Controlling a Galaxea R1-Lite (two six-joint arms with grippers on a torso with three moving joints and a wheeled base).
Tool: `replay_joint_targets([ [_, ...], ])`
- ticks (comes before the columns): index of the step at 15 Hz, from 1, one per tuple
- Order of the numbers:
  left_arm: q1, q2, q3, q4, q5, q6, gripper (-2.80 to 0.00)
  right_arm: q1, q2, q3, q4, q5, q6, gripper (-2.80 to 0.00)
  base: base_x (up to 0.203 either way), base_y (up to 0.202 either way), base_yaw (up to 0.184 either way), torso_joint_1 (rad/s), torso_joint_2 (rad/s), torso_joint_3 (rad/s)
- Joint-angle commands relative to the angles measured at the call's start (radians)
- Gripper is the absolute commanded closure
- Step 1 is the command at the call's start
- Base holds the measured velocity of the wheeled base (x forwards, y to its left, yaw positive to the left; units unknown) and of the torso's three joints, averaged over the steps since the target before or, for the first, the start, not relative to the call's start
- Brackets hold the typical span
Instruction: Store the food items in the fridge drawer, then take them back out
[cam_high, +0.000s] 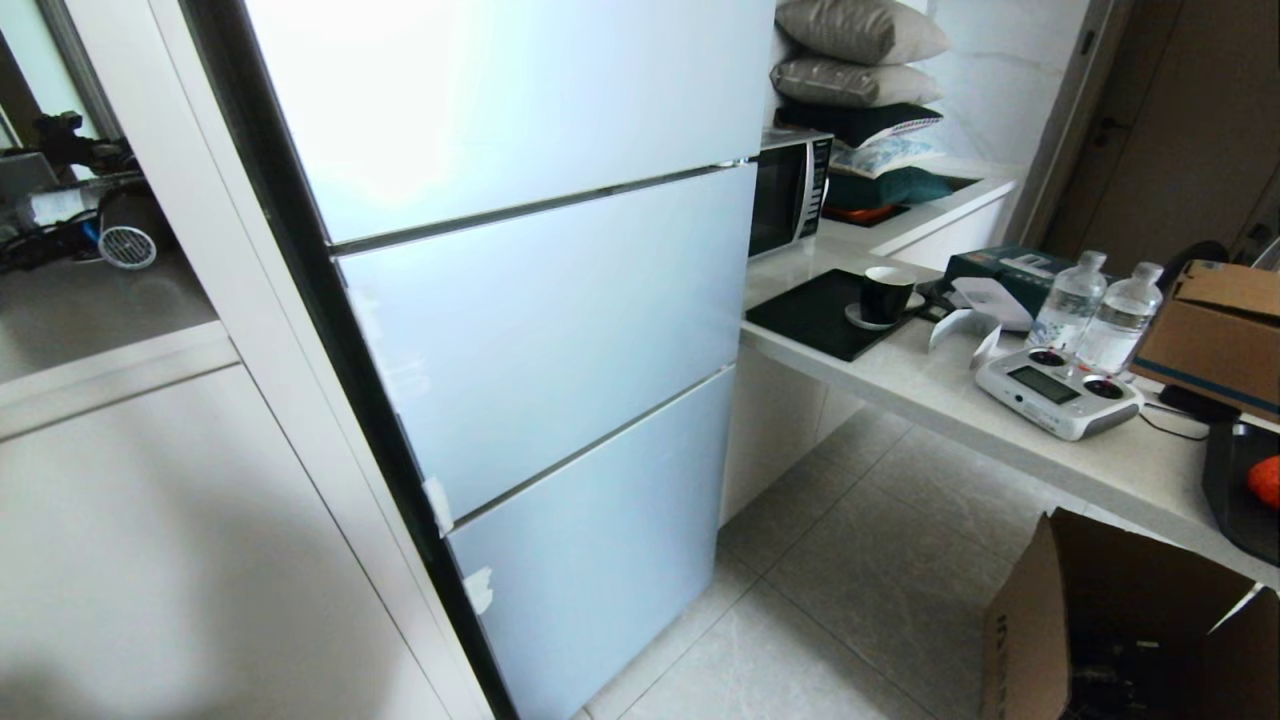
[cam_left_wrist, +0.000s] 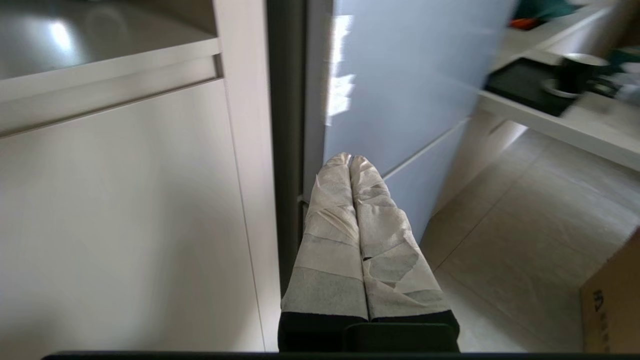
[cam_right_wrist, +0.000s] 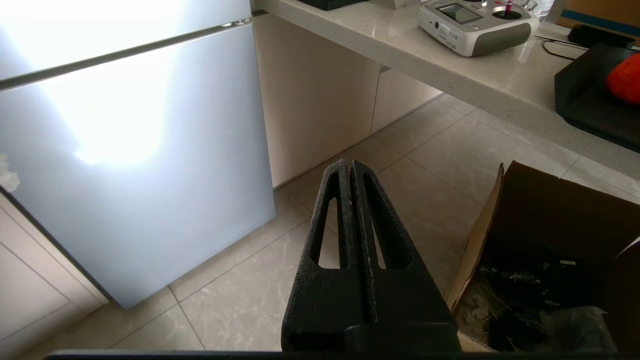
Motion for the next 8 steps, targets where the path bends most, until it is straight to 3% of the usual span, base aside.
replay_joint_targets([
  [1, 0.011, 0.287, -0.049, -0.053, 0.032, -0.017, 0.00, 0.000, 0.000, 0.000, -0.002, 0.000, 0.001, 0.00, 0.000, 0.000, 0.000, 0.000, 0.00, 0.000],
  [4, 0.037, 0.587, -0.077, -0.287, 0.100, -0.047, 0.00, 0.000, 0.000, 0.000, -0.002, 0.000, 0.001, 0.00, 0.000, 0.000, 0.000, 0.000, 0.00, 0.000],
  [8, 0.066, 0.901, -0.089, -0.605, 0.131, -0.065, 0.00, 0.000, 0.001, 0.000, -0.002, 0.000, 0.002, 0.00, 0.000, 0.000, 0.000, 0.000, 0.00, 0.000],
])
